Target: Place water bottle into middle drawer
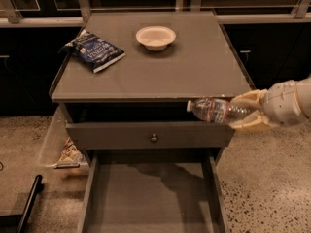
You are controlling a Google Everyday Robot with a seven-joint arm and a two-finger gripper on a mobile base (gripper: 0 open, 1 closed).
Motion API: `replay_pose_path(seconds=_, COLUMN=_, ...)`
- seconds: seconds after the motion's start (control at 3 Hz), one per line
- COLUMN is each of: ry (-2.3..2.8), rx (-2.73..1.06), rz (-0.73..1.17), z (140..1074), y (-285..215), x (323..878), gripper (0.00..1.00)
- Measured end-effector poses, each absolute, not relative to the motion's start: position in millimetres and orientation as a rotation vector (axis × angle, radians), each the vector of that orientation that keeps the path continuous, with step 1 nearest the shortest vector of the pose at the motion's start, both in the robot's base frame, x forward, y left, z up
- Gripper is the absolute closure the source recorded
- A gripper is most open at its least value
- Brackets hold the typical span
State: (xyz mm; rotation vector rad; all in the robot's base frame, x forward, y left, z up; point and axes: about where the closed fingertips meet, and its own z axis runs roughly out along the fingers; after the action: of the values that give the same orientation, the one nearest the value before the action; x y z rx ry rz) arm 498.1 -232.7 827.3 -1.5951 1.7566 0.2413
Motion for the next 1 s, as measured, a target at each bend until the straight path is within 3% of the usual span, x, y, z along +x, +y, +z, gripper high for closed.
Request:
replay_pose_path(seconds=0.33, ry=1.793, rx=-1.613, rz=0.333, z=782, y=-237, x=469, gripper=1.0)
replay_pose_path(seconds=1.0, ry=1.811, rx=-1.613, rz=0.347, z=750, y=-221, x=479, gripper=1.0)
